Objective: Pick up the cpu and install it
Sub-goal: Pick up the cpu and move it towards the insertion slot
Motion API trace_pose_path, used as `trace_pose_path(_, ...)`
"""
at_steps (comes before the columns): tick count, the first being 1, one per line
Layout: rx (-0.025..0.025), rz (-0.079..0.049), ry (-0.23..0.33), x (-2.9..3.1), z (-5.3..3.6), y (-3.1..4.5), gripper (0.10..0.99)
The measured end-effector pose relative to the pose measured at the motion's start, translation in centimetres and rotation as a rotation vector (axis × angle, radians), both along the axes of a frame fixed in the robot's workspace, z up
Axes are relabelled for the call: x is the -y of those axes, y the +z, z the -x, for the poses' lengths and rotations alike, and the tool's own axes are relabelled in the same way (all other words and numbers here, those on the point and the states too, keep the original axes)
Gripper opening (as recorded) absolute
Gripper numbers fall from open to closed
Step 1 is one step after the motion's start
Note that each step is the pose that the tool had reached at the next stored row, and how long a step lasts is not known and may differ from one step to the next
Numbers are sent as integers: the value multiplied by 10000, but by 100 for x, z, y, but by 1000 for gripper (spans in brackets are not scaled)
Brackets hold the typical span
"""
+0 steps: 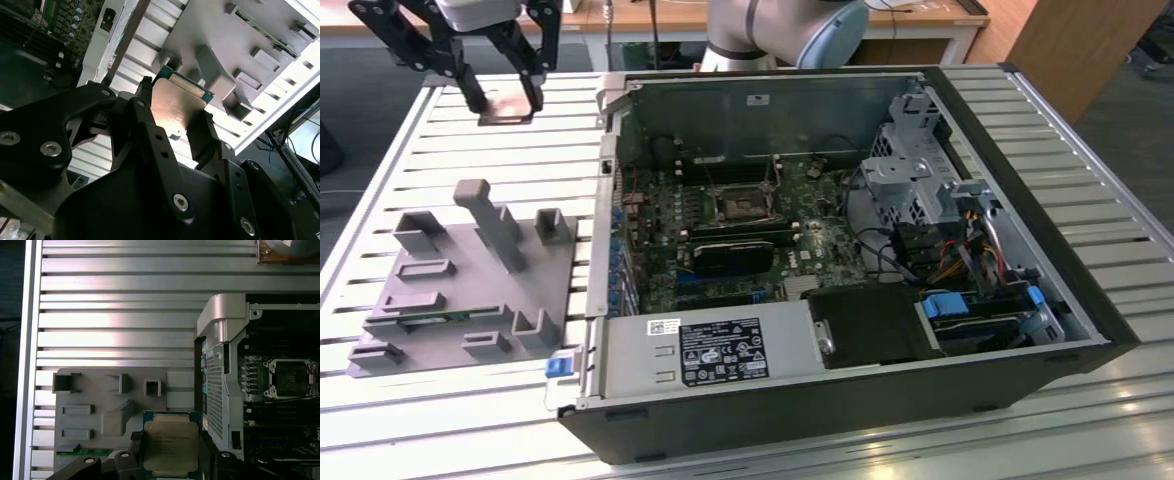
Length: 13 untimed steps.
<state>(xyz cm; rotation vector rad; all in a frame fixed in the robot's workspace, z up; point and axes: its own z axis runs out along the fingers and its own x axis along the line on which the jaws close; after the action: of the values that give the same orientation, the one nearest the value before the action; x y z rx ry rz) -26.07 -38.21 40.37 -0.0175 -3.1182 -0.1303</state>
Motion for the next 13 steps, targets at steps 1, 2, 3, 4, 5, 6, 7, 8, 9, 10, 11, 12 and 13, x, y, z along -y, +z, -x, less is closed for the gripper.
trace_pose_path(1,0,0,0,0,-12,0,529)
trace_pose_path(2,0,0,0,0,-24,0,529)
trace_pose_path(3,-1,0,0,0,-35,0,529)
trace_pose_path(4,-1,0,1,-1,-48,0,529)
trace_pose_path(5,0,0,0,-1,-58,0,529)
trace_pose_path(6,0,0,0,-1,-69,0,529)
trace_pose_path(7,0,0,0,-1,-80,0,529)
trace_pose_path(8,0,0,0,-1,-91,0,529)
trace_pose_path(9,0,0,-1,-2,-102,0,529)
trace_pose_path(10,0,0,0,-2,-113,0,529)
trace_pose_path(11,0,-1,0,-2,-126,0,529)
trace_pose_path(12,0,-1,0,-2,-138,0,529)
trace_pose_path(13,0,0,0,-2,-150,0,529)
